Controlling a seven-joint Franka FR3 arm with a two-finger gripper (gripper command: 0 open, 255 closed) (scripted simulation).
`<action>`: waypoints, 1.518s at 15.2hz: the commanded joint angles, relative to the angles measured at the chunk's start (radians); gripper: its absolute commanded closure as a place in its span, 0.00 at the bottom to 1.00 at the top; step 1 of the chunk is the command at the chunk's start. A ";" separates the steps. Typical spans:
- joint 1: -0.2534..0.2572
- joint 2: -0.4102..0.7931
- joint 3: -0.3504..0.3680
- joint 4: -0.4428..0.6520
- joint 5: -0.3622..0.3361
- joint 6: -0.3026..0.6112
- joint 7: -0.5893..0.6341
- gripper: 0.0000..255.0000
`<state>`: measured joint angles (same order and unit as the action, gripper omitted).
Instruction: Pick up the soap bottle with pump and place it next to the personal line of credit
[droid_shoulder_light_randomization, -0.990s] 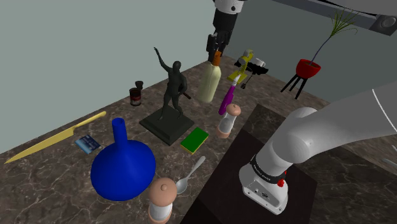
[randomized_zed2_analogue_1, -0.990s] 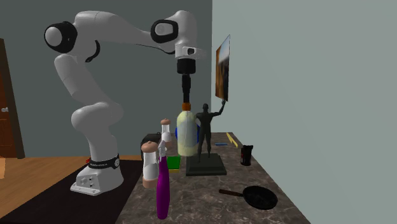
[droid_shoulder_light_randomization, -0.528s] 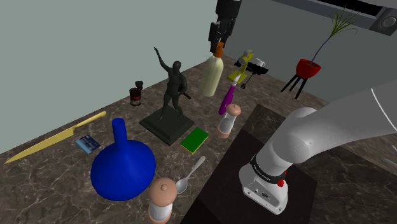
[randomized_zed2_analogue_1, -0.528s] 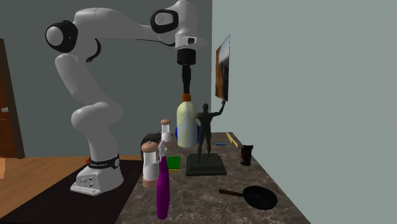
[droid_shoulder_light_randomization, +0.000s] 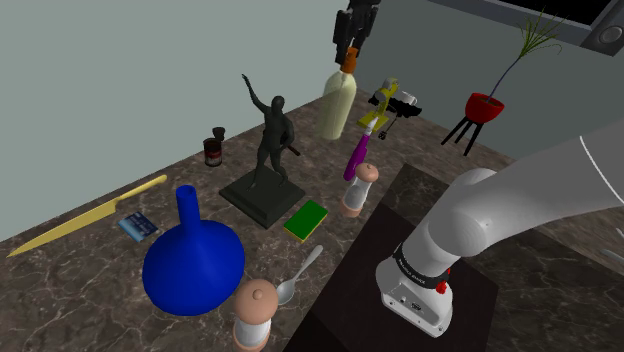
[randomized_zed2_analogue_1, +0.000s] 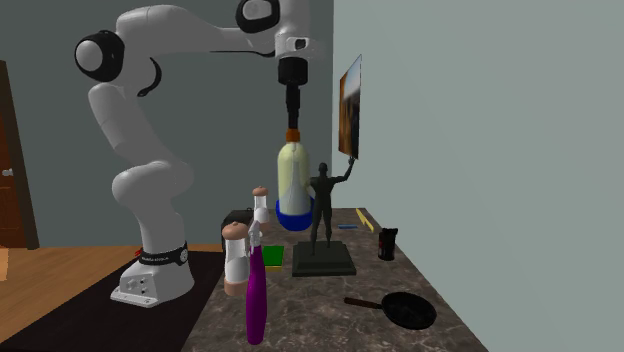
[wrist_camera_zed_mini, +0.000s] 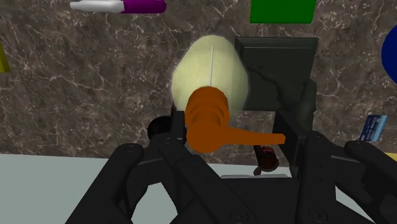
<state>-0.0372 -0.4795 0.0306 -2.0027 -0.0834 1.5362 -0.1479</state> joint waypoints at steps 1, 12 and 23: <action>-0.001 0.008 -0.001 0.033 -0.001 -0.025 -0.003 1.00; -0.003 0.071 0.002 0.243 -0.003 -0.172 -0.015 1.00; 0.038 0.194 0.111 0.430 0.022 -0.248 0.133 1.00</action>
<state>-0.0072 -0.3005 0.1218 -1.5885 -0.0651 1.2910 -0.0443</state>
